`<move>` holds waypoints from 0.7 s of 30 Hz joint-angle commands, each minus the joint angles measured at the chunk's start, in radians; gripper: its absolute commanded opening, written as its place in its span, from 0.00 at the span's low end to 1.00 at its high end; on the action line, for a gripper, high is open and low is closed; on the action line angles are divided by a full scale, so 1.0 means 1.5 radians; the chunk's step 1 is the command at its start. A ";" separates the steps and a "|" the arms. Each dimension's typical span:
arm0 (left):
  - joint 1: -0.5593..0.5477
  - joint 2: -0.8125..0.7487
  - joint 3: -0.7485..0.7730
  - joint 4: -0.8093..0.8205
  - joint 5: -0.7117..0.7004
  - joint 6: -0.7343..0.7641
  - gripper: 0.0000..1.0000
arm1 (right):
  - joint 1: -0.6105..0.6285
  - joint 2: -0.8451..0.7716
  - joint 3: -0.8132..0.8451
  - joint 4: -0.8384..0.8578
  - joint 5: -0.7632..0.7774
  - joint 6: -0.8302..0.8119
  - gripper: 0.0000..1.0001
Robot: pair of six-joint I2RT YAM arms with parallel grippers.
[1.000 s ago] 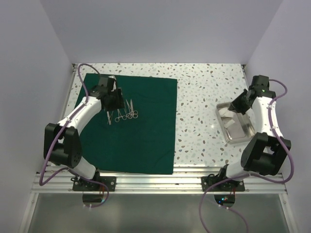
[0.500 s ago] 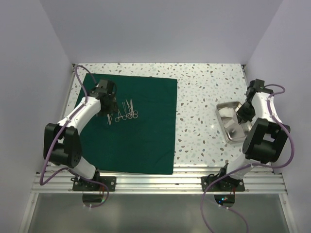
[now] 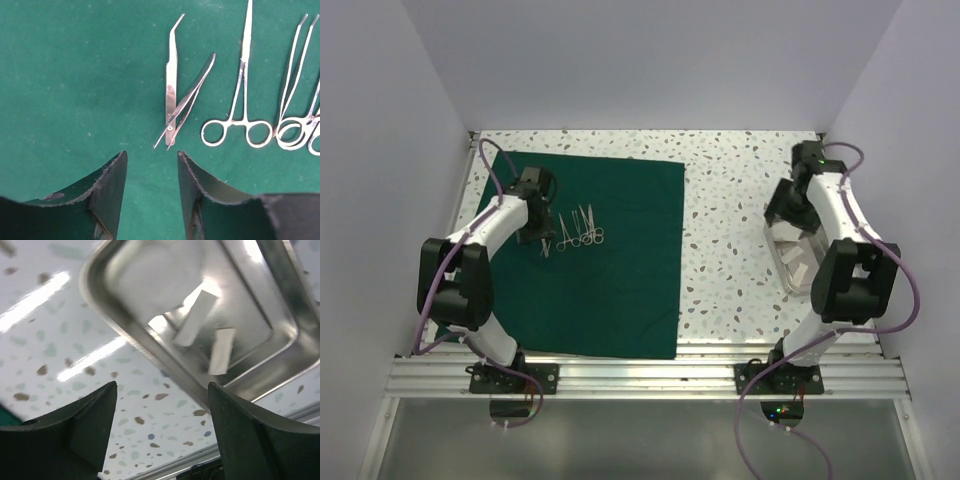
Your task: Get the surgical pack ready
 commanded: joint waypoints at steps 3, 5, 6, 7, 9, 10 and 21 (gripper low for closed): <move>0.016 0.010 0.019 0.028 0.076 0.075 0.45 | 0.211 -0.035 0.086 0.001 -0.095 0.024 0.78; 0.019 0.007 0.012 0.037 0.107 0.091 0.44 | 0.295 -0.010 0.125 0.009 -0.143 0.027 0.78; 0.020 0.007 0.012 0.042 0.122 0.100 0.43 | 0.320 0.006 0.137 0.009 -0.159 0.028 0.78; 0.020 0.009 0.017 0.046 0.141 0.106 0.42 | 0.341 0.031 0.147 0.011 -0.182 0.026 0.78; 0.020 0.013 0.020 0.046 0.139 0.108 0.38 | 0.389 0.054 0.158 0.022 -0.202 0.027 0.78; 0.020 0.021 0.023 0.049 0.137 0.108 0.38 | 0.400 0.070 0.156 0.027 -0.211 0.027 0.78; 0.020 0.067 0.021 0.081 0.106 0.082 0.25 | 0.417 0.095 0.178 0.017 -0.241 -0.018 0.79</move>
